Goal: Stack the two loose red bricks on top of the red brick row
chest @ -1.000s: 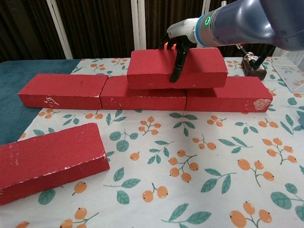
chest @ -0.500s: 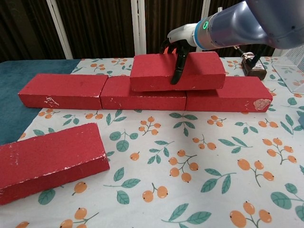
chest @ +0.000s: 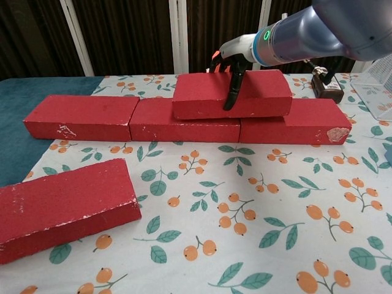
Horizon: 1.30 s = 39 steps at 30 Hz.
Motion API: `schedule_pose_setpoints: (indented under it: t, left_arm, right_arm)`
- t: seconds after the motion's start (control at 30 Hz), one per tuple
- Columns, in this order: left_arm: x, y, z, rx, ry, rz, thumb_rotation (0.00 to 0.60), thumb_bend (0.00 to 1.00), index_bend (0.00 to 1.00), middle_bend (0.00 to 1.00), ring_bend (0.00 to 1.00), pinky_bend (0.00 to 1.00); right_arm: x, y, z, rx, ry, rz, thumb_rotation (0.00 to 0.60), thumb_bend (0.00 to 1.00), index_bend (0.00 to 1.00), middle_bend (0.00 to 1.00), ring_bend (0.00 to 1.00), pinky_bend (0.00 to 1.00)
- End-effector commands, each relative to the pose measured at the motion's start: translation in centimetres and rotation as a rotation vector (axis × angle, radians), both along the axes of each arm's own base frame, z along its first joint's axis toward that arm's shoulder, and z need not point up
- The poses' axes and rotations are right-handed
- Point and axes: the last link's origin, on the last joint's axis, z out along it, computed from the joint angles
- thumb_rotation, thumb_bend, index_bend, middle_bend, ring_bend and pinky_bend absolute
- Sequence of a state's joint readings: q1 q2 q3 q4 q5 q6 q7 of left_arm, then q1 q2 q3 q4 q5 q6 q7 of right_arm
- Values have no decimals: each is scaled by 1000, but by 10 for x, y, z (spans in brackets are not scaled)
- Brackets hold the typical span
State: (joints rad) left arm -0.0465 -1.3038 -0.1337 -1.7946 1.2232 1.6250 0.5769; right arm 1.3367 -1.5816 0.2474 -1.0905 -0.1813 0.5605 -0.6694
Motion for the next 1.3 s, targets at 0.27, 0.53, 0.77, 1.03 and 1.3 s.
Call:
schedule_pose_setpoints:
  t: [0.27, 0.53, 0.77, 1.03, 1.3]
  left_arm:
    - [1, 0, -1, -4, -1, -4, 600, 2, 56, 0, 0, 79]
    - [2, -1, 0, 1, -3, -6, 600, 3, 56, 0, 0, 79]
    - [1, -1, 0, 0, -3, -7, 600, 3, 56, 0, 0, 79]
    - [1, -1, 0, -1, -2, -6, 600, 3, 56, 0, 0, 79]
    - [1, 0, -1, -4, 2, -5, 600, 3, 56, 0, 0, 79]
  right_arm:
    - [-7, 0, 3, -12, -1, -18, 600, 118, 404, 396, 329, 0]
    - [-10, 1, 2, -5, 5, -19, 600, 119, 404, 396, 329, 0]
    - [-9, 4, 1, 1, 5, -20, 600, 119, 405, 396, 329, 0]
    - [-11, 5, -1, 2, 3, -30, 600, 119, 405, 396, 329, 0]
    - [-16, 3, -2, 3, 0, -41, 600, 119, 407, 396, 329, 0]
